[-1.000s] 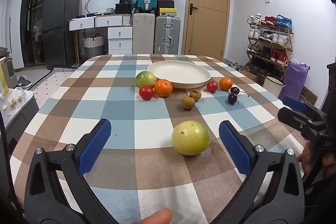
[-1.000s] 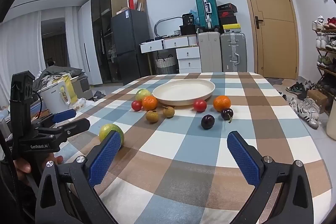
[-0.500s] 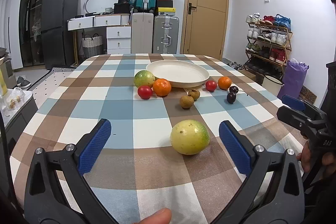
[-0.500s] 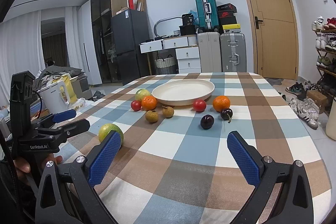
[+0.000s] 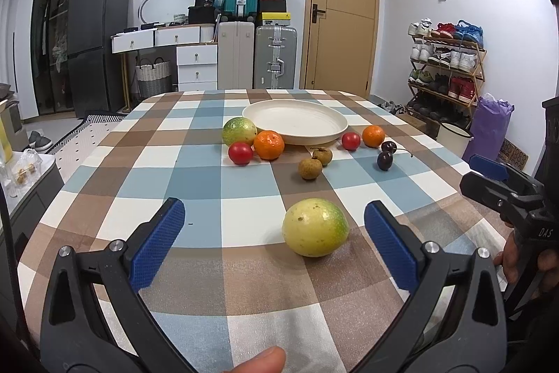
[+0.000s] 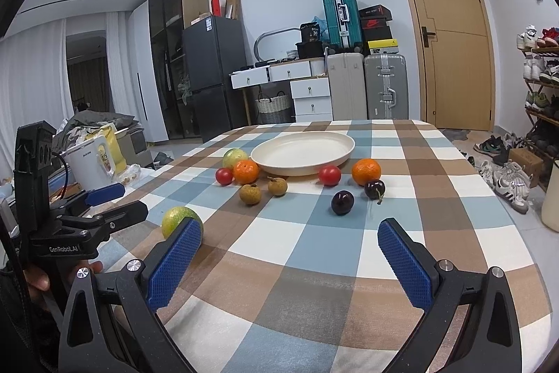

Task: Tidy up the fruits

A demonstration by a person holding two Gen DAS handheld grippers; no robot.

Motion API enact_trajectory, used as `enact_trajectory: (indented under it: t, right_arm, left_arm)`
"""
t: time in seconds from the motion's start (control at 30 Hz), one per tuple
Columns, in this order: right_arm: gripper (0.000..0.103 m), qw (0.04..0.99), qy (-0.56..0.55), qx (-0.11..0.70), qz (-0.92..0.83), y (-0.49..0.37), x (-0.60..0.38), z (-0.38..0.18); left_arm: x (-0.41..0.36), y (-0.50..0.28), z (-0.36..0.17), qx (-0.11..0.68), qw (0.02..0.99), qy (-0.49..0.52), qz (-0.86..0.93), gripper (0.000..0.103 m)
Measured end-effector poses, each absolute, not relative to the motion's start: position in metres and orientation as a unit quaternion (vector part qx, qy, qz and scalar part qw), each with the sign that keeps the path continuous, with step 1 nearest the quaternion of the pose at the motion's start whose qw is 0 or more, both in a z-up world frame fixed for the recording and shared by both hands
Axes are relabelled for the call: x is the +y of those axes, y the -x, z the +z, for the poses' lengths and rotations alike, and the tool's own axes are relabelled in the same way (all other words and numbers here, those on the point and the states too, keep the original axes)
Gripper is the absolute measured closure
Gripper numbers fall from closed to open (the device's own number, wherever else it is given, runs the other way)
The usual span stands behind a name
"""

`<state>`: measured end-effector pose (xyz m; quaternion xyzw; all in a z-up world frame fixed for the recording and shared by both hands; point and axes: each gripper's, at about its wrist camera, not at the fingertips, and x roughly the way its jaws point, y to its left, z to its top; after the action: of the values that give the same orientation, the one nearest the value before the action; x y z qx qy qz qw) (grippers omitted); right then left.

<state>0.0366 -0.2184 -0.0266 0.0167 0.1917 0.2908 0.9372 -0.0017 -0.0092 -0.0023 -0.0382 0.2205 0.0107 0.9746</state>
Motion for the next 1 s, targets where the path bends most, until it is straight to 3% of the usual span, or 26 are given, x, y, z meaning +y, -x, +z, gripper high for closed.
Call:
enact_trajectory:
  t: [1.0]
  right_arm:
    - [0.000,0.937,-0.012,0.193,0.291,-0.0384,-0.2183,-0.0286]
  left_arm:
    - [-0.0102,0.0013,-0.0038,0.222,0.974,0.034,0.011,0.000]
